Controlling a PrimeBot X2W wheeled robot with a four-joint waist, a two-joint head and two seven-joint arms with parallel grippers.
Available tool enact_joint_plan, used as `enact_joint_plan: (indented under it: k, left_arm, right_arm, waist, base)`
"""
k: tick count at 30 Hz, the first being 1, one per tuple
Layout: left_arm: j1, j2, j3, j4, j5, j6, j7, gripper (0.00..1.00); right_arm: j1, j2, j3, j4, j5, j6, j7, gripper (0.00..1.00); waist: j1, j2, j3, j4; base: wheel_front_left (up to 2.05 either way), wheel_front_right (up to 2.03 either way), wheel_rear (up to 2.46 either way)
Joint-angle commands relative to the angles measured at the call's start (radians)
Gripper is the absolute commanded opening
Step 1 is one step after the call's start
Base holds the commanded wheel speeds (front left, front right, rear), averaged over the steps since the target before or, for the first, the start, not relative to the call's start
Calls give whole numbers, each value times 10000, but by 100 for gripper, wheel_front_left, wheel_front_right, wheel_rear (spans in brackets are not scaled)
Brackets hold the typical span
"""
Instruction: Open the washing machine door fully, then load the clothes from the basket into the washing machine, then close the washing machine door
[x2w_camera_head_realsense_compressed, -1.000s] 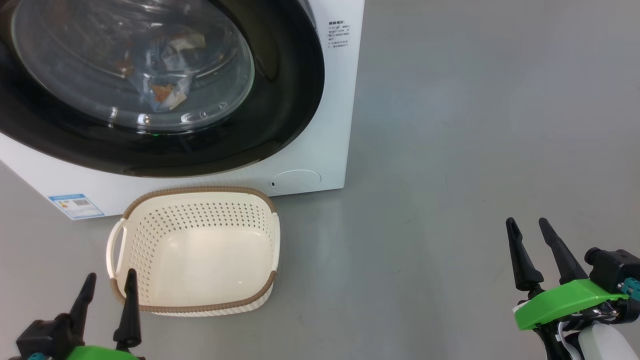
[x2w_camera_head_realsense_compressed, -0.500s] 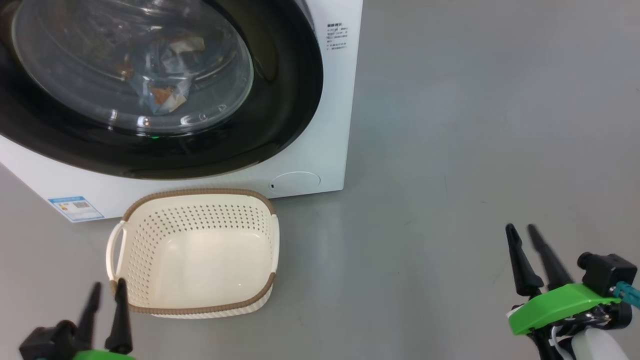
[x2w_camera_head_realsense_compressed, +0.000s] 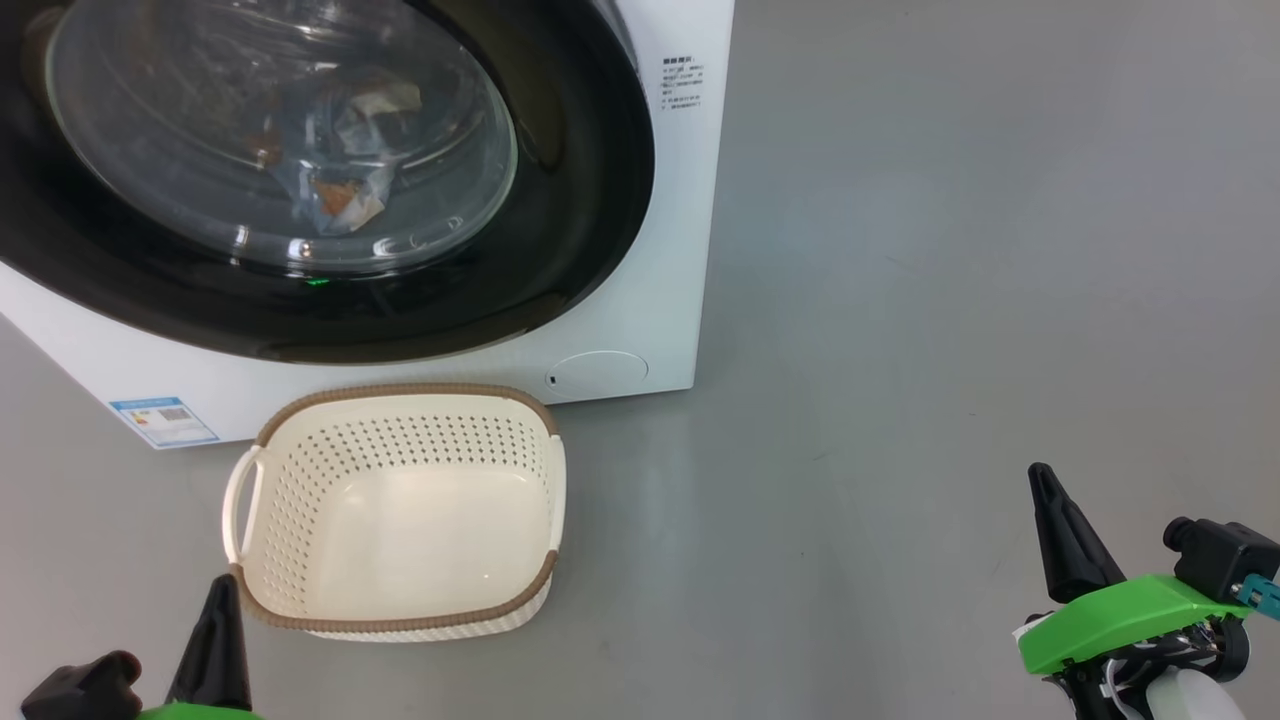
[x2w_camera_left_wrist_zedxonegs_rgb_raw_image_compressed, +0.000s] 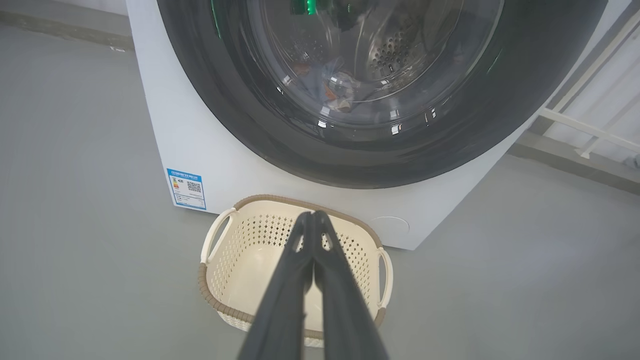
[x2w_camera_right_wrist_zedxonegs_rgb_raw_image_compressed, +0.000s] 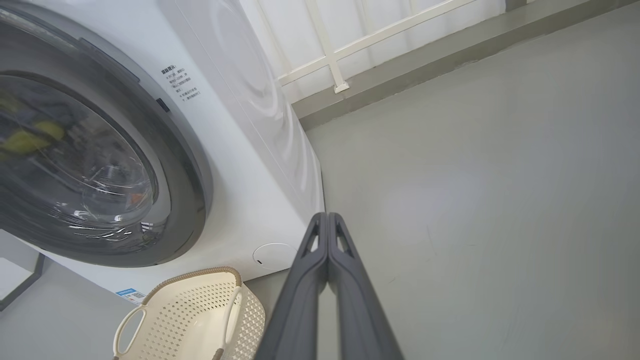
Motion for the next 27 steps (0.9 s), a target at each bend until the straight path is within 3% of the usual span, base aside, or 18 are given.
enact_joint_plan:
  k: [1,27]
  left_arm:
    - [-206,130,137,-183,-330,-1,99,0]
    - [-369,-52,272,-210,-3033,-5,866,0]
  right_arm:
    - [-77,-95,-82,-307,294,2,85,0]
    - [112,182,-321,-592,2715,5,851,0]
  waist:
    - [-2,0,-23,17]
    - [-2,0,-315,210]
  base:
    - [0,0,0]
    - [0,0,0]
